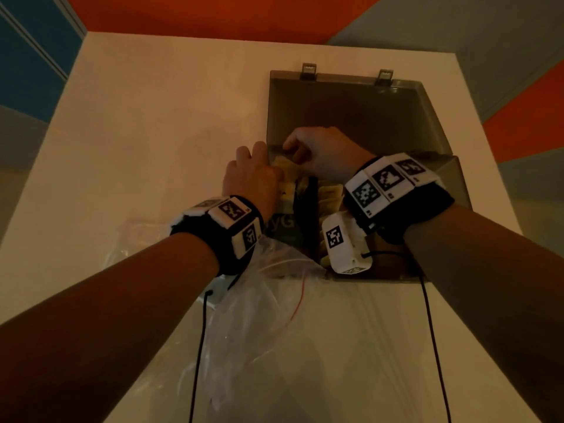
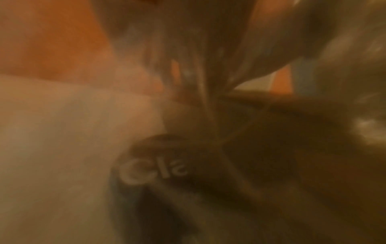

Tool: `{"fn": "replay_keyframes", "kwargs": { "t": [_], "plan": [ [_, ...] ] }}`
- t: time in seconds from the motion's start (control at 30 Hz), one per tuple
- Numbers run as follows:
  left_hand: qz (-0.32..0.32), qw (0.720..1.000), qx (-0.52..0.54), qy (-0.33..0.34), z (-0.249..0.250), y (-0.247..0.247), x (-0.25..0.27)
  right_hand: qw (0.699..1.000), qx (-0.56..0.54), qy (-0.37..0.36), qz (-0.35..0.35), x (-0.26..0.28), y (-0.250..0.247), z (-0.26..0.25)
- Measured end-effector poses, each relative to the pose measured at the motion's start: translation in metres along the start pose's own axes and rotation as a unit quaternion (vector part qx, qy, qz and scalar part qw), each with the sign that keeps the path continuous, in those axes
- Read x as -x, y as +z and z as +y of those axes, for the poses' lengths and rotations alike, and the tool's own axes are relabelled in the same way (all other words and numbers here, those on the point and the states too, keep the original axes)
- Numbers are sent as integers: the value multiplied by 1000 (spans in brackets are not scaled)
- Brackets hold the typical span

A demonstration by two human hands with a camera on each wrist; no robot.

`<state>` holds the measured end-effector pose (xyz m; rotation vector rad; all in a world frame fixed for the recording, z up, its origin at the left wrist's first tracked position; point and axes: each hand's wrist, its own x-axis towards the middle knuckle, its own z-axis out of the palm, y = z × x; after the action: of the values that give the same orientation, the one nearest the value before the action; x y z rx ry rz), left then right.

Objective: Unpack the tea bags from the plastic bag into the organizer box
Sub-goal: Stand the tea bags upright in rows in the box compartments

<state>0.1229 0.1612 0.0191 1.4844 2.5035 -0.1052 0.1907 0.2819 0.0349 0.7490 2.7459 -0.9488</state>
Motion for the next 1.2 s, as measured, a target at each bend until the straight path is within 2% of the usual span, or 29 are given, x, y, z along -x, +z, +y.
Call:
{"fn": "replay_keyframes", "kwargs": {
  "t": [0.1, 0.2, 0.3, 0.4, 0.5, 0.57, 0.63, 0.7, 0.8, 0.87, 1.0, 1.13, 1.2],
  "plan": [
    [14, 1000, -9, 10, -1, 1, 0, 998, 56, -6, -3, -7, 8, -2],
    [23, 999, -14, 17, -1, 0, -1, 992, 120, -5, 29, -10, 8, -6],
    [35, 999, -15, 18, -2, -3, -2, 993, 95, -1, 71, -10, 5, -5],
    [28, 999, -20, 14, -2, -4, -4, 996, 75, 3, 51, -8, 6, -2],
    [26, 999, -33, 8, -1, -5, -7, 996, 28, 17, 80, -1, -6, 1],
    [28, 999, -31, 6, -2, -4, -9, 992, 96, 5, 82, 3, -19, 4],
    [32, 999, -27, 5, -3, -3, -10, 975, 219, -3, 44, 8, -28, 4],
    [39, 999, -19, 1, -4, -2, -11, 956, 292, 13, 19, 11, -26, 0],
    [47, 999, -12, -3, -5, -1, -12, 939, 339, 51, 24, 7, -14, -2],
    [50, 999, -13, -2, -5, 0, -12, 931, 360, 44, 32, 6, -7, 0],
    [48, 999, -17, -1, -5, 1, -12, 926, 365, 35, 89, 8, -4, 3],
    [45, 999, -12, 0, -6, 2, -12, 915, 399, 34, 55, 5, 0, -3],
    [44, 999, -11, 0, -6, 2, -12, 910, 409, 29, 60, 7, 1, -4]
  ]
}}
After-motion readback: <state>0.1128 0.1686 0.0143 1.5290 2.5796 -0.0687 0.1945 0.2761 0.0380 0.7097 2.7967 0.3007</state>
